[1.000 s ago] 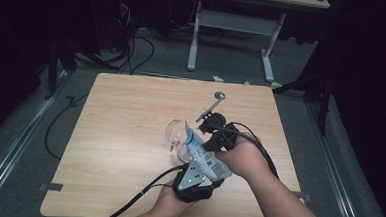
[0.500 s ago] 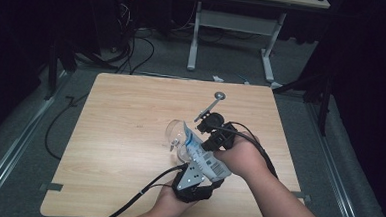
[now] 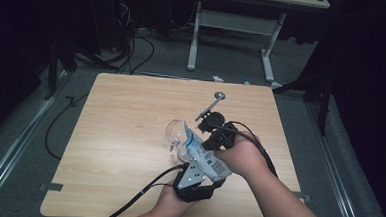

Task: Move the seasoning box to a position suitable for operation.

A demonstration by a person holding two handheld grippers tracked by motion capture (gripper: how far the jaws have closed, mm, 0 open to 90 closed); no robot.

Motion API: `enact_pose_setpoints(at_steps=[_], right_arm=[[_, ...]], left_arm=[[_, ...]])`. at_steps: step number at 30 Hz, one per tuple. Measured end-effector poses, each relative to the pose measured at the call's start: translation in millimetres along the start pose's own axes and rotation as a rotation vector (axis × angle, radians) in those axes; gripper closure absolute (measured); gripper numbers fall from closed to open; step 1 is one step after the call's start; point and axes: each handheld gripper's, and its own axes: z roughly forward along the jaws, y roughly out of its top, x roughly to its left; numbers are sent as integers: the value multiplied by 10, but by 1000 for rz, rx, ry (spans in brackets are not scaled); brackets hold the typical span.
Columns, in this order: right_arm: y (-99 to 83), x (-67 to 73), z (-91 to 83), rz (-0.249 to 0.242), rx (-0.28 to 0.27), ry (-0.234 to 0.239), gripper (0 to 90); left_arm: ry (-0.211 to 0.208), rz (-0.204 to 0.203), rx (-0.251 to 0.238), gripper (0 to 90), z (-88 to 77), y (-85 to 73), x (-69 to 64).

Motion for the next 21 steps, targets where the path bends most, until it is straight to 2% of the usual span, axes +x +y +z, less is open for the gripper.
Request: enact_pose_setpoints(at_steps=[21], right_arm=[[11, 6, -16, -4, -7, -2, 900]], left_arm=[[3, 2, -8, 547, -11, 12, 7]])
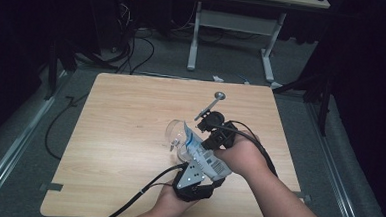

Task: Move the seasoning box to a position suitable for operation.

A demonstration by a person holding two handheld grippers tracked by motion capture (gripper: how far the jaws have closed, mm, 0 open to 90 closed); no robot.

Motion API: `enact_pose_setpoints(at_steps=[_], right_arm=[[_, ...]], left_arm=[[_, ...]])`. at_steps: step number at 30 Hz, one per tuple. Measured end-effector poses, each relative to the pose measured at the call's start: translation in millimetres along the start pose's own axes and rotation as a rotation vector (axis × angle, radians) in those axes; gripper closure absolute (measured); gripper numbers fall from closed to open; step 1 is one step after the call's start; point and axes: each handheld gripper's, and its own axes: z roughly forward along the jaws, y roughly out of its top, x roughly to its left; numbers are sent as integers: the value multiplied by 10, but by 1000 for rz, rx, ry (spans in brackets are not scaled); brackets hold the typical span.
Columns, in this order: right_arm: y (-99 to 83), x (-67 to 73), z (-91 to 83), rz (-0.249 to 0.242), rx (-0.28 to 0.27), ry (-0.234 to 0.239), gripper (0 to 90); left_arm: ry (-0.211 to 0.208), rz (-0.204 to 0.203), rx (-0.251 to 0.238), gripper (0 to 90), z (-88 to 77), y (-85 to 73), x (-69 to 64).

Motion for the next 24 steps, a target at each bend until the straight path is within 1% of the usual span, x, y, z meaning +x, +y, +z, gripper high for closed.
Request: enact_pose_setpoints(at_steps=[1, 3, 4, 5, 7, 8, 15, 18, 20, 23, 24], right_arm=[[-1, 6, 3, 6, 1, 0, 900], [2, 4, 8, -1, 3, -1, 900], [0, 16, 8, 13, 7, 1, 900], [1, 12, 10, 5, 5, 1, 900], [0, 15, 8, 12, 6, 1, 900], [1, 5, 10, -2, 1, 0, 900], [0, 9, 14, 6, 2, 0, 900], [5, 10, 19, 6, -1, 0, 900], [9, 7, 25, -4, -1, 0, 900], [8, 15, 28, 2, 4, -3, 900], [8, 10, 29, -5, 2, -5, 900]], left_arm=[[0, 0, 0, 547, 1, -1, -2], [1, 1, 2, 547, 0, -4, -3], [1, 1, 2, 547, 0, -5, -3], [1, 0, 1, 547, 1, -5, -3], [0, -1, -1, 548, 0, -2, -4], [0, -2, -2, 548, 0, -1, -3], [1, -3, -1, 548, -1, -3, 1], [1, -4, -3, 549, -1, -2, 3], [0, -4, -3, 548, 2, -3, 3], [0, -3, -3, 549, 4, -5, 2], [0, -3, -4, 549, 4, -6, 2]])
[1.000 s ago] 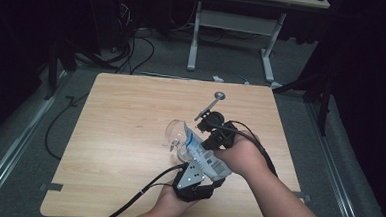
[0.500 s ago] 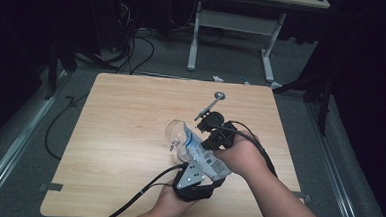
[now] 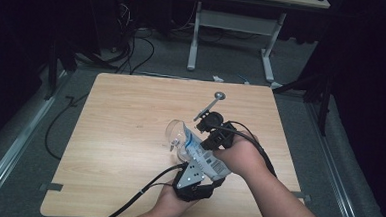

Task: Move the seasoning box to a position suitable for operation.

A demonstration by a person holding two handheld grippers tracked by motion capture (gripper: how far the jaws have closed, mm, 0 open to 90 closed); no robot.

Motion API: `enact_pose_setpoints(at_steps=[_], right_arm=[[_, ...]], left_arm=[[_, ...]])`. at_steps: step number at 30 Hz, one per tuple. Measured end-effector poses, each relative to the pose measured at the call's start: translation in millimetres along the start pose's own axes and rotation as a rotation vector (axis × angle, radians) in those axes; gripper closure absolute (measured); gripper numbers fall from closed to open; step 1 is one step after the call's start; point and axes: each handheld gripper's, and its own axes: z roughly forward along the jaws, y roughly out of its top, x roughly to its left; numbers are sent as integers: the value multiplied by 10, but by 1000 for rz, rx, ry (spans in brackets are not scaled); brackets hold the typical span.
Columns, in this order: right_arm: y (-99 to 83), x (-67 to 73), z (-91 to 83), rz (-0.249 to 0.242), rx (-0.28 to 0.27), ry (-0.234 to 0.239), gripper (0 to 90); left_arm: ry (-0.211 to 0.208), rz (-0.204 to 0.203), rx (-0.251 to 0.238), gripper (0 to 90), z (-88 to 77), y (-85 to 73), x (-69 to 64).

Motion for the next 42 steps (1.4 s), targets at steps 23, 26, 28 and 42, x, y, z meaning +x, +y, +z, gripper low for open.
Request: enact_pose_setpoints(at_steps=[23, 26, 28, 42], right_arm=[[-22, -8, -49, -9, -7, -2, 900], [-24, -10, -50, -11, -5, -3, 900], [-23, -7, -47, -15, -4, -2, 900], [-16, -12, -29, -21, 1, -3, 900]], left_arm=[[0, 13, -9, 553, -1, 5, -4], [1, 14, -9, 553, 3, 4, -6], [2, 13, -8, 553, 5, 1, -7], [2, 5, -9, 552, 16, -8, -2]])
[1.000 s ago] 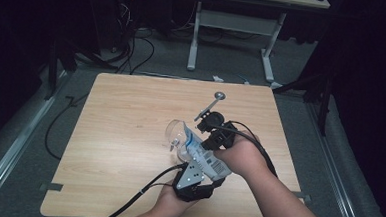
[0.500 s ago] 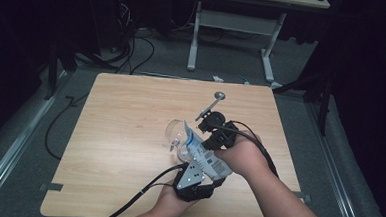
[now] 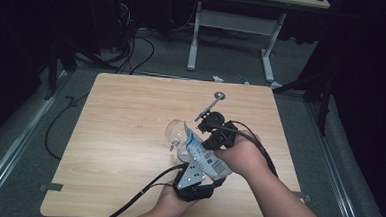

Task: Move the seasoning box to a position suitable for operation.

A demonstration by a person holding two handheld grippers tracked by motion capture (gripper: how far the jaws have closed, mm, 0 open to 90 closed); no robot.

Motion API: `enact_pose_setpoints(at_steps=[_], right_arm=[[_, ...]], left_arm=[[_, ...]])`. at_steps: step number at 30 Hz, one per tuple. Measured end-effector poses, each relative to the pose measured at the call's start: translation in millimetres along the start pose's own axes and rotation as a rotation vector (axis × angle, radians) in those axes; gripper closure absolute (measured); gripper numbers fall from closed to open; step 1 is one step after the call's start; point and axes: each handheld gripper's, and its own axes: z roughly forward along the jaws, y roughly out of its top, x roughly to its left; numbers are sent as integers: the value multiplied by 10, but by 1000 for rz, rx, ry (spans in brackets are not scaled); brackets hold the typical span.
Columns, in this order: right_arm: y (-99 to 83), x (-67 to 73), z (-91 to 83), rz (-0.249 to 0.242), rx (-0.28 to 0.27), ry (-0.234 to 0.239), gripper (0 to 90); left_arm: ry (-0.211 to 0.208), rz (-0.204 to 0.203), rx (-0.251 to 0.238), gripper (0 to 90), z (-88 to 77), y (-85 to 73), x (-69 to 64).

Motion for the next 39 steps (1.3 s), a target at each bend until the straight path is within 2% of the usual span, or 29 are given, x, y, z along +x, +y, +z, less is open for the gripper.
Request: enact_pose_setpoints(at_steps=[39], right_arm=[[54, -12, 20, 3, 2, 7, 900]], left_arm=[[-1, -23, -8, 547, -14, 21, 27]])
